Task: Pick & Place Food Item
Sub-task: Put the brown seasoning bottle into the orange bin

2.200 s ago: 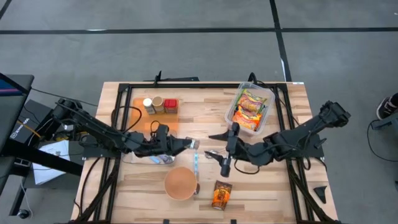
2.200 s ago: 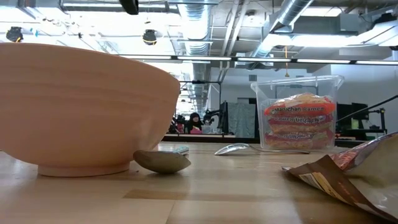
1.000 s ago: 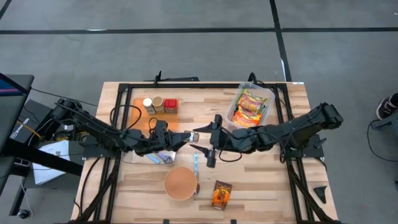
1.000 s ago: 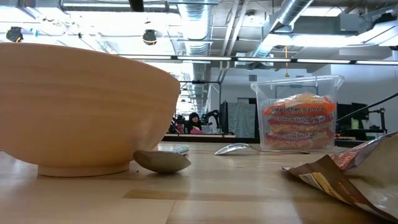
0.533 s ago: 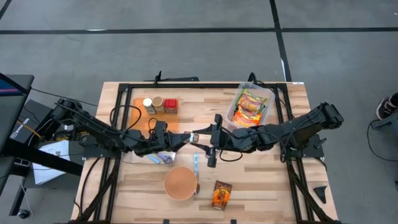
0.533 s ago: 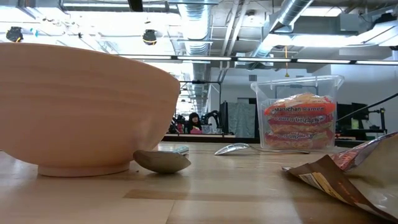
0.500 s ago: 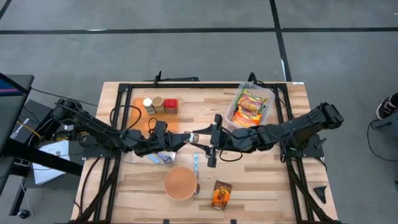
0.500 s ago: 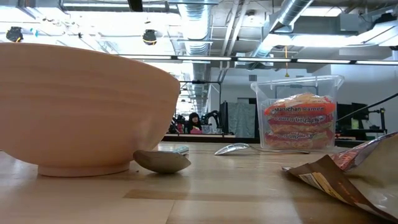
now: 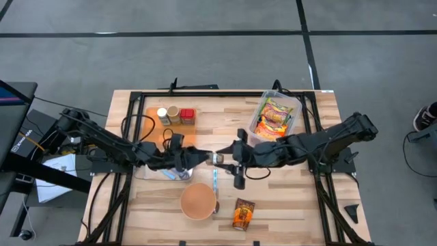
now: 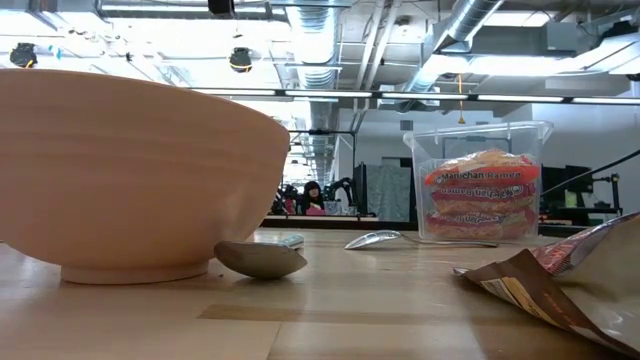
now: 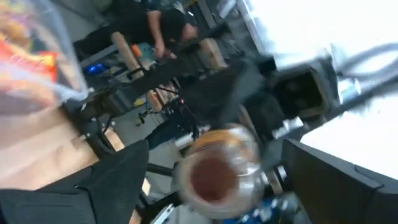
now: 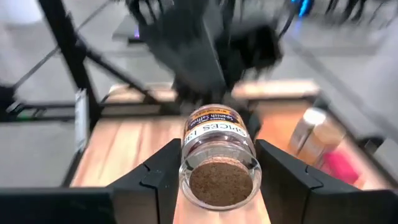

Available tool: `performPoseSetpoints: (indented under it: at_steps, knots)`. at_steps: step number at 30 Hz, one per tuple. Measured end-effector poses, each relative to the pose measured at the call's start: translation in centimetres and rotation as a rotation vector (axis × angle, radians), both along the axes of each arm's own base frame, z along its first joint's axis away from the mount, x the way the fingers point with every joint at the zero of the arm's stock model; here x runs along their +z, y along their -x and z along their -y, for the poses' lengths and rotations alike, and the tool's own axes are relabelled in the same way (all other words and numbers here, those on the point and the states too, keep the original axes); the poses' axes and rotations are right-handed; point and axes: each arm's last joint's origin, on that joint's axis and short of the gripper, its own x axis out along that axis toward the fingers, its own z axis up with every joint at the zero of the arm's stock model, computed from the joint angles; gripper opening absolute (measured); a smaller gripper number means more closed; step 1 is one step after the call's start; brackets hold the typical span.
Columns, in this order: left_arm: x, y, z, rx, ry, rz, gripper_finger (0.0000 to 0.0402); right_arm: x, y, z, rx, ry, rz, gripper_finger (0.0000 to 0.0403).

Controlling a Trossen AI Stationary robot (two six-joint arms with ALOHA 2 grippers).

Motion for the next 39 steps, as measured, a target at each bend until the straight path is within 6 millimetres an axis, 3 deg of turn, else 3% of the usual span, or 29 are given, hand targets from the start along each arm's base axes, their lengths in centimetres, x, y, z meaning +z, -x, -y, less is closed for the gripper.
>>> performPoseSetpoints:
  at_steps: [7,11,16,19,27,35,39]
  knots:
    - [1.5,1.1,0.2,-0.094,-0.331,0.061,0.0361,1.7,1.5,0.2,0.039,-0.162,-0.198,0.0169]
    - [2.0,1.3,0.9,-0.068,-0.565,0.054,0.0347,2.2,1.8,0.4,0.043,-0.254,-0.228,0.0169]
    - [2.8,0.1,1.5,-0.043,-0.897,-0.153,0.0342,2.1,1.5,0.9,0.040,-0.336,-0.243,0.0169]
    - [3.6,-0.5,1.7,-0.047,-0.999,-0.241,0.0345,1.9,1.3,1.2,0.015,-0.363,-0.258,0.0169]
    - [4.2,-1.0,1.7,-0.060,-1.038,-0.342,0.0346,1.5,1.4,1.7,-0.024,-0.426,-0.302,0.0169]
    - [2.3,-2.8,2.2,-0.057,-1.001,-0.385,0.0346,1.6,1.1,2.3,-0.026,-0.448,-0.286,0.0169]
    - [2.1,-3.3,2.6,0.033,-1.013,-0.385,0.0346,1.6,1.0,2.6,-0.028,-0.454,-0.288,0.0169]
